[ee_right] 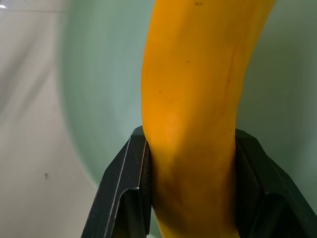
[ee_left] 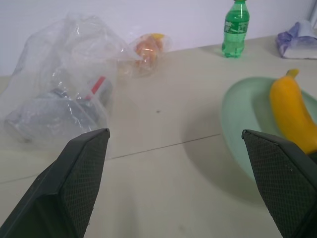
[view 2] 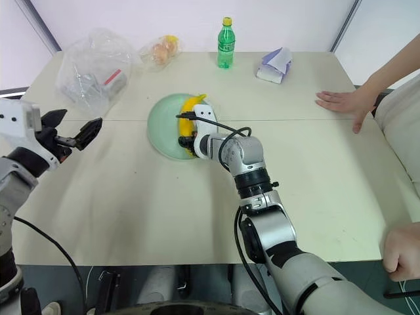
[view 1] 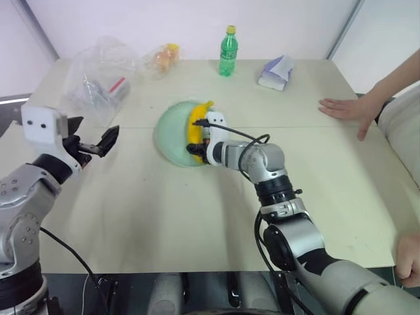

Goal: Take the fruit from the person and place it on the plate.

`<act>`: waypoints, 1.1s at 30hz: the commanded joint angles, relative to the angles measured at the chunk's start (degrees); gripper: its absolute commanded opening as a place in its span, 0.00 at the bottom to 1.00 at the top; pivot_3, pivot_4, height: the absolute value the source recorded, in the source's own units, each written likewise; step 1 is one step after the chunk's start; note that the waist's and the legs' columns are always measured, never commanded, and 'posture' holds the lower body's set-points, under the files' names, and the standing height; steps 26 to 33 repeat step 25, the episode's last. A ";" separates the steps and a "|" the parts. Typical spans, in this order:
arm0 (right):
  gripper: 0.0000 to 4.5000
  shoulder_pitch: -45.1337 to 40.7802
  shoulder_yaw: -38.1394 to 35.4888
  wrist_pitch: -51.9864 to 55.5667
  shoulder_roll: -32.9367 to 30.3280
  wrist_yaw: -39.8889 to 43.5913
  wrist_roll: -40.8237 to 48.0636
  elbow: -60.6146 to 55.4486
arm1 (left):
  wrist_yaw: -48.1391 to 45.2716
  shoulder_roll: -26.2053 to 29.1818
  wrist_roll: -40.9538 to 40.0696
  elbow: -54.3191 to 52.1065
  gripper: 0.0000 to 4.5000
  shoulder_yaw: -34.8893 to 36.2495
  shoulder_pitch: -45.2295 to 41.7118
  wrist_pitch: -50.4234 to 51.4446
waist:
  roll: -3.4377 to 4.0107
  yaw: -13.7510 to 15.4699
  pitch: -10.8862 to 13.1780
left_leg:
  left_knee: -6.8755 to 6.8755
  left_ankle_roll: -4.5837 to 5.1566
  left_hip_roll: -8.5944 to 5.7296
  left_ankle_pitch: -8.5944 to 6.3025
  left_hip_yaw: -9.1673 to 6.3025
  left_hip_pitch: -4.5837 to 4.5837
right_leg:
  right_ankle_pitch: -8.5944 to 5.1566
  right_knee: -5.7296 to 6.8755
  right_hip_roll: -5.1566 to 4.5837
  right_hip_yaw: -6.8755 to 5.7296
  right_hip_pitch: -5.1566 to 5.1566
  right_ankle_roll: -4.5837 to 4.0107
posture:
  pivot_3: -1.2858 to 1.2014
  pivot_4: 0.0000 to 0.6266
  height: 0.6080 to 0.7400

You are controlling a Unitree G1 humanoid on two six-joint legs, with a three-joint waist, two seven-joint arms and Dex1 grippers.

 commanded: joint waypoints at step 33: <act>0.99 7.47 -5.28 -3.16 -42.37 36.44 6.18 -32.12 | -6.89 2.32 -7.41 1.50 1.00 -0.31 -4.03 -2.89 | -0.01 0.29 0.03 | -0.07 0.03 -0.01 -0.02 0.05 -0.01 | -0.01 -0.12 0.01 0.00 -0.01 -0.02 | 0.52 0.24 0.93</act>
